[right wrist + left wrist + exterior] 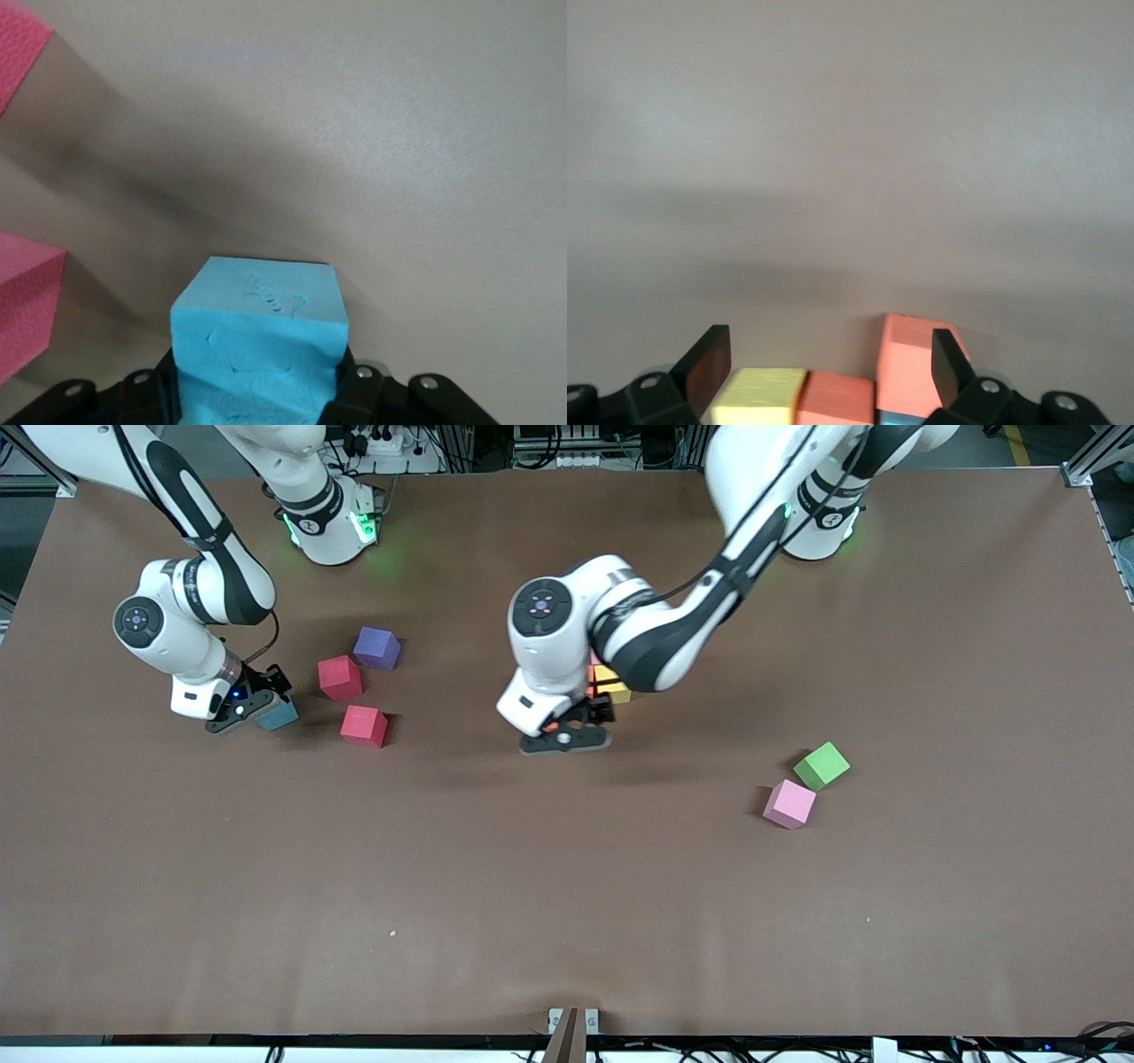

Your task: Form number 2 with 11 blocks

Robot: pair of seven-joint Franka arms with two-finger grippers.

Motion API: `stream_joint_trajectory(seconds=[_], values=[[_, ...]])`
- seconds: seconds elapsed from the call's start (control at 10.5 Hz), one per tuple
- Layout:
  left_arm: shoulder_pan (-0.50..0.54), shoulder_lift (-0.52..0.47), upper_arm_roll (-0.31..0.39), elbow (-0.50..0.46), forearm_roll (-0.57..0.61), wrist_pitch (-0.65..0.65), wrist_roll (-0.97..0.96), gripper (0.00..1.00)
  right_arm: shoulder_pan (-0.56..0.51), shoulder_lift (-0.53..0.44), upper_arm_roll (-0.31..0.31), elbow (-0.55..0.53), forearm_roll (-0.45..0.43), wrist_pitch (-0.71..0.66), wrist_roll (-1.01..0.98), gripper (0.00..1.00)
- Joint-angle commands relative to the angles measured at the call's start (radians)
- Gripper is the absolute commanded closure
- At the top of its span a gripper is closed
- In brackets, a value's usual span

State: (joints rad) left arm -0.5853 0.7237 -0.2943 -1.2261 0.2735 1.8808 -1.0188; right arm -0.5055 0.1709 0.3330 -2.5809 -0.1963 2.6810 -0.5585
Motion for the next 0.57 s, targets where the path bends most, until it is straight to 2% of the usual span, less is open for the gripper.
stream_joint_trajectory(seconds=[0.0,0.1,0.29,0.48], values=[[0.083,-0.069,-0.003,-0.07,0.013,-0.057,0.048,0.0,0.005,-0.04,0.018,0.082,0.031,-0.109,-0.014,0.58],[0.128,-0.09,-0.002,-0.105,0.013,-0.06,0.125,0.0,0.033,-0.045,0.02,0.155,0.053,-0.197,-0.011,0.58],[0.227,-0.108,-0.009,-0.121,0.013,-0.06,0.306,0.0,0.117,-0.045,0.017,0.275,0.153,-0.295,0.018,0.58],[0.298,-0.122,-0.009,-0.142,0.015,-0.06,0.435,0.0,0.22,-0.036,0.014,0.361,0.169,-0.341,0.183,0.58]])
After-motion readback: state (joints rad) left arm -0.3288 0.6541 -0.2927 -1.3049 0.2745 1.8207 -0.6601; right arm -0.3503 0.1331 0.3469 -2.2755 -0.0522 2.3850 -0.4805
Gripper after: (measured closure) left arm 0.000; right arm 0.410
